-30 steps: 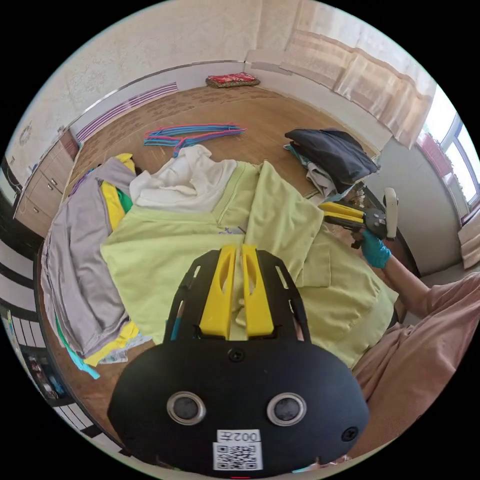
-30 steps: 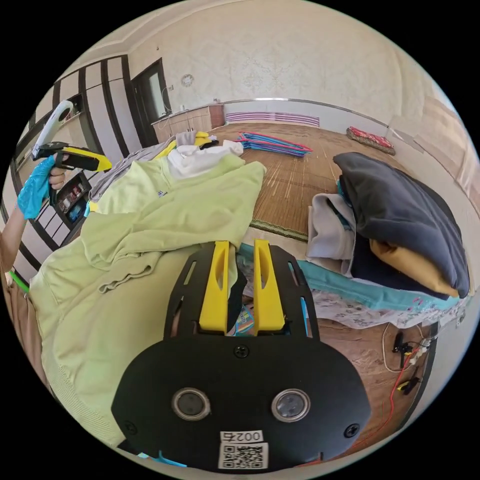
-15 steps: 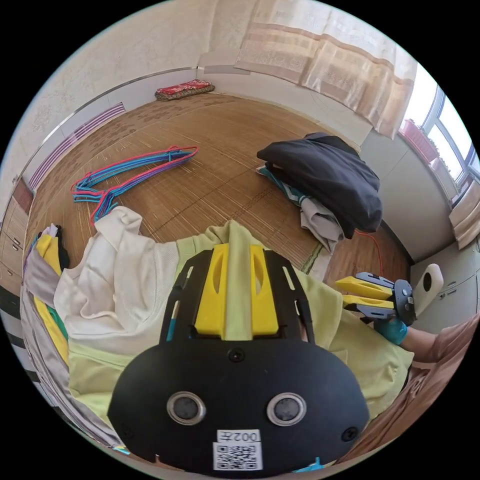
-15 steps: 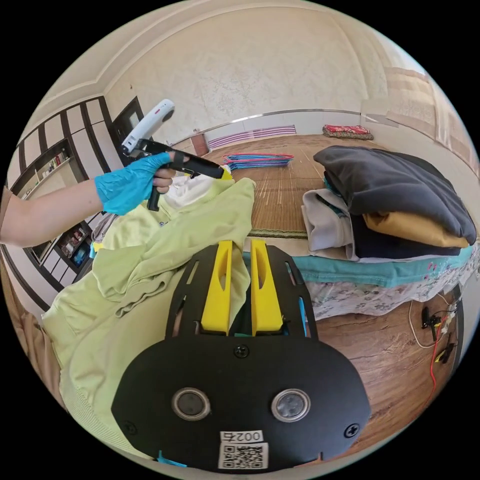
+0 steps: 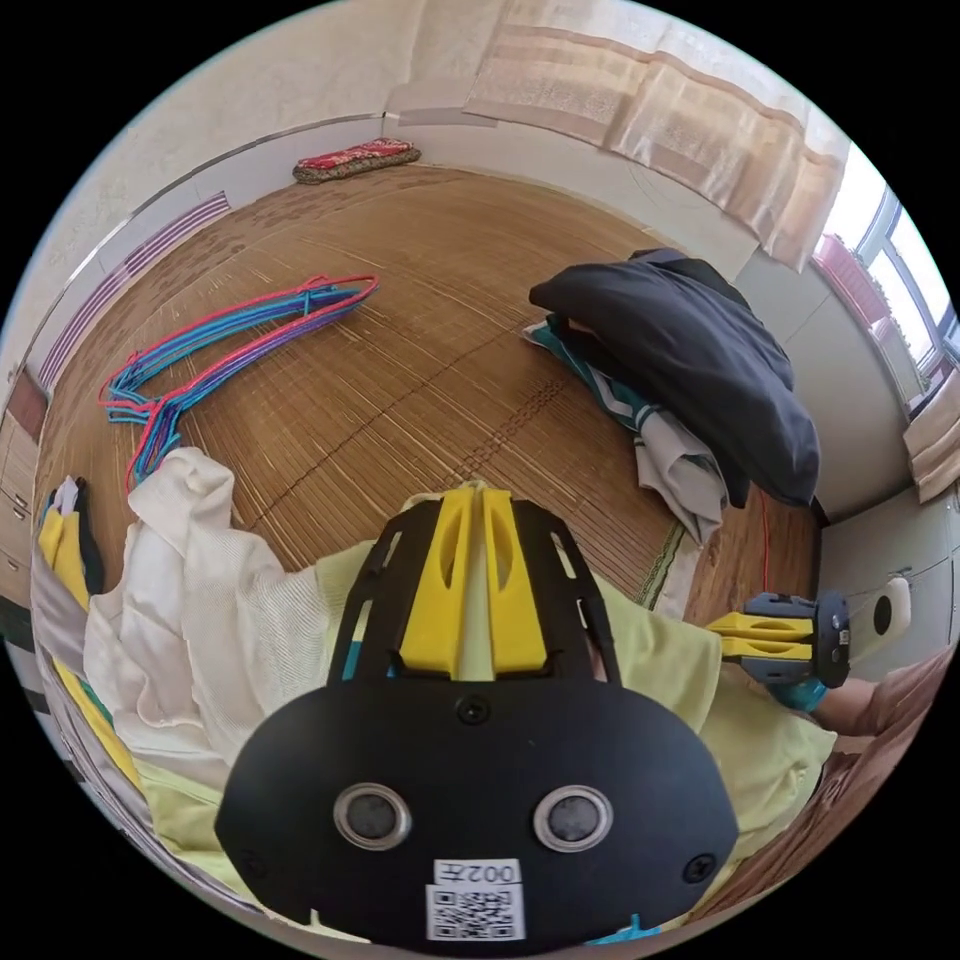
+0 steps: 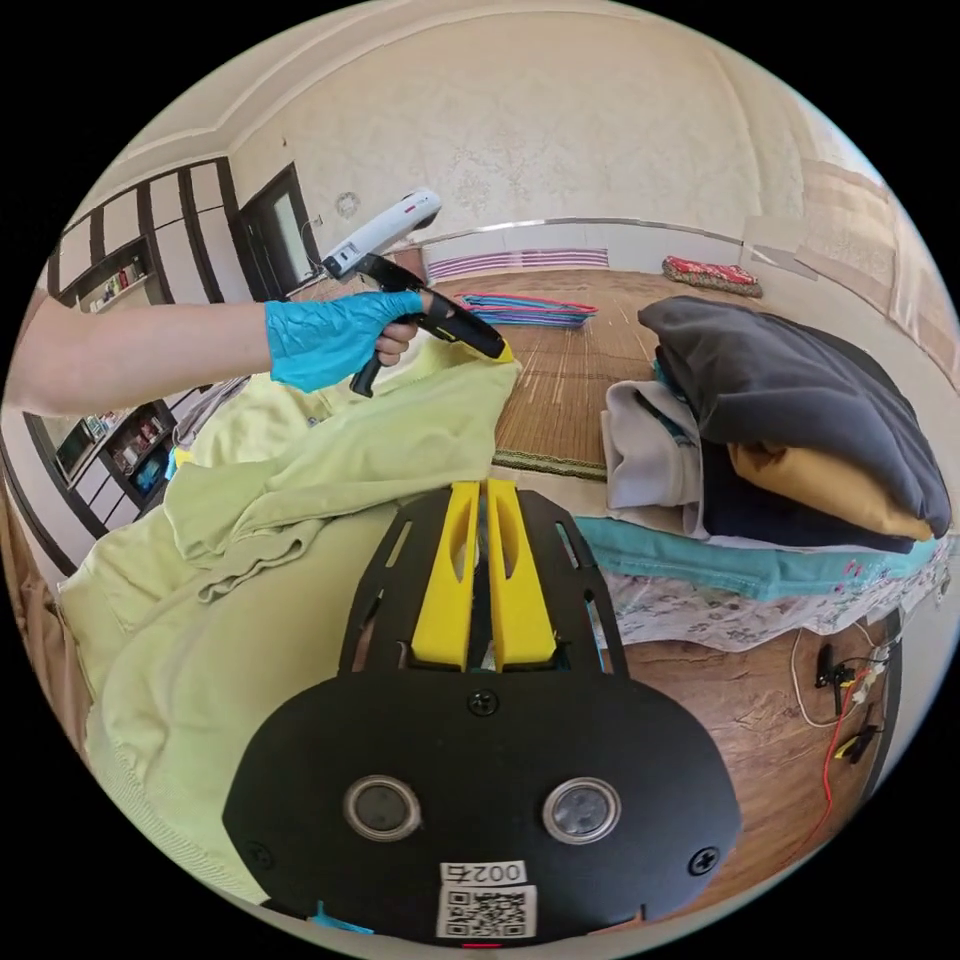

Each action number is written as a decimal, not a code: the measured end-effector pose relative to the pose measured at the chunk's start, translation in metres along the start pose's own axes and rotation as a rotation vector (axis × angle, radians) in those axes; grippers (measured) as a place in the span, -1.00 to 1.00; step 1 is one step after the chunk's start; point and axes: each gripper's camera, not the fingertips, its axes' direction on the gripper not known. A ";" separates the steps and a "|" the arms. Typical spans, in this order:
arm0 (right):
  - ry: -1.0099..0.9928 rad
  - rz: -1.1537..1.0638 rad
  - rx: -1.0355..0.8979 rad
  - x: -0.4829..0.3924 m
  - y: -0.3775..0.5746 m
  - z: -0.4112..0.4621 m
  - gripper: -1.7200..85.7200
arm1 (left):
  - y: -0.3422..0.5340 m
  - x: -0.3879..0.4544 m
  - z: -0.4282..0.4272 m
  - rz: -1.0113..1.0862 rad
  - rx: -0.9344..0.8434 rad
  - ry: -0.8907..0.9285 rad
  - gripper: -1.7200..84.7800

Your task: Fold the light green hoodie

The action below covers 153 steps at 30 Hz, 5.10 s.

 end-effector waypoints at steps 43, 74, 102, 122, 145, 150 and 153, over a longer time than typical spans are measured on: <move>-0.057 -0.054 -0.160 0.020 -0.227 0.093 -0.81 | -0.078 -0.025 0.011 0.078 -0.046 -0.177 -0.97; 0.077 0.042 -0.388 -0.021 -0.347 0.205 -0.84 | 0.056 -0.082 0.005 -0.111 -0.113 -0.259 -0.82; -0.528 -0.508 -0.484 -0.273 -0.226 0.016 -0.76 | 0.381 0.014 -0.099 0.207 -0.173 0.238 -0.69; -0.427 -0.453 -0.429 -0.353 -0.200 0.000 -0.93 | 0.497 0.078 -0.128 0.136 -0.086 0.009 -0.99; -0.458 -0.737 -0.531 -0.457 -0.100 -0.032 -0.75 | 0.613 0.072 -0.105 -0.304 -0.184 -0.083 -0.86; -0.407 -0.721 -0.538 -0.482 -0.080 -0.029 -0.78 | 0.636 0.079 -0.098 -0.321 -0.177 -0.062 -0.94; -0.431 -0.689 -0.544 -0.485 -0.068 -0.031 -0.81 | 0.650 0.088 -0.103 -0.314 -0.166 -0.115 -0.98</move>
